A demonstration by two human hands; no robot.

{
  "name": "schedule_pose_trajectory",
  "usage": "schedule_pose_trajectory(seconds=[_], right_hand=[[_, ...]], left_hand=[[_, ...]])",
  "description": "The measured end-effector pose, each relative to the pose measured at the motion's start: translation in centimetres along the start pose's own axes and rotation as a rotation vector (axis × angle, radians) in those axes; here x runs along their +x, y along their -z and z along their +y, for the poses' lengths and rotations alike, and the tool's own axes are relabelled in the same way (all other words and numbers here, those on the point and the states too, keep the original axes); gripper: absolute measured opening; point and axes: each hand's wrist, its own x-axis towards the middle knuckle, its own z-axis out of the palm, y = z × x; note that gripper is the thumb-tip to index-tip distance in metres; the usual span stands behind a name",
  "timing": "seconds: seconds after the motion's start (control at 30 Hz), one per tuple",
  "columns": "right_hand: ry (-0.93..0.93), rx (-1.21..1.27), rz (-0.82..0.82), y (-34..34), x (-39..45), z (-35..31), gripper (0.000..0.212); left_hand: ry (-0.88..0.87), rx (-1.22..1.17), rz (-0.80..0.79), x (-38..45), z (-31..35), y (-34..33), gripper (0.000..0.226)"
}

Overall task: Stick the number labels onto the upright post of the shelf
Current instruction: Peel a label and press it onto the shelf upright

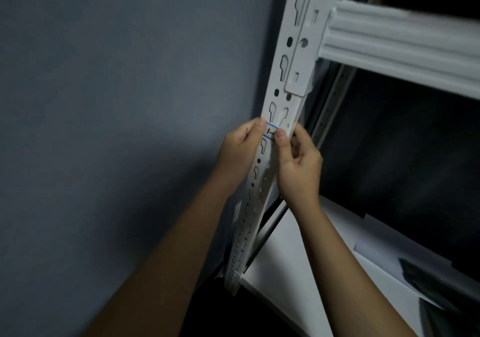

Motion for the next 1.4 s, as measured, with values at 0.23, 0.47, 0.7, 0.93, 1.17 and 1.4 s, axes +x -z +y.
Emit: schedule_pose_trajectory(seconds=[0.23, 0.47, 0.7, 0.93, 1.17, 1.4], right_hand=[[-0.064, -0.014, -0.037, 0.3, 0.1, 0.1, 0.013], [-0.120, -0.044, -0.060, 0.5, 0.2, 0.2, 0.016], [-0.153, -0.021, -0.069, 0.4, 0.1, -0.6, 0.017], [-0.195, -0.044, -0.067, 0.5, 0.0, -0.9, 0.017], [-0.218, 0.015, -0.107, 0.8, 0.1, -1.0, 0.023], [-0.206, -0.068, -0.135, 1.2, -0.2, -0.6, 0.028]], left_hand=[[0.218, -0.238, -0.107, 0.4, 0.7, 0.0, 0.026], [0.348, -0.333, -0.116, 0.5, 1.4, 0.2, 0.023], [0.317, -0.259, -0.128, 0.1, 2.0, 0.4, 0.022], [0.302, -0.199, -0.140, -0.1, 2.8, 0.4, 0.027], [0.179, -0.057, -0.126, -0.5, 2.9, 0.0, 0.032], [-0.344, 0.546, 0.236, -2.0, 0.7, 1.3, 0.017]])
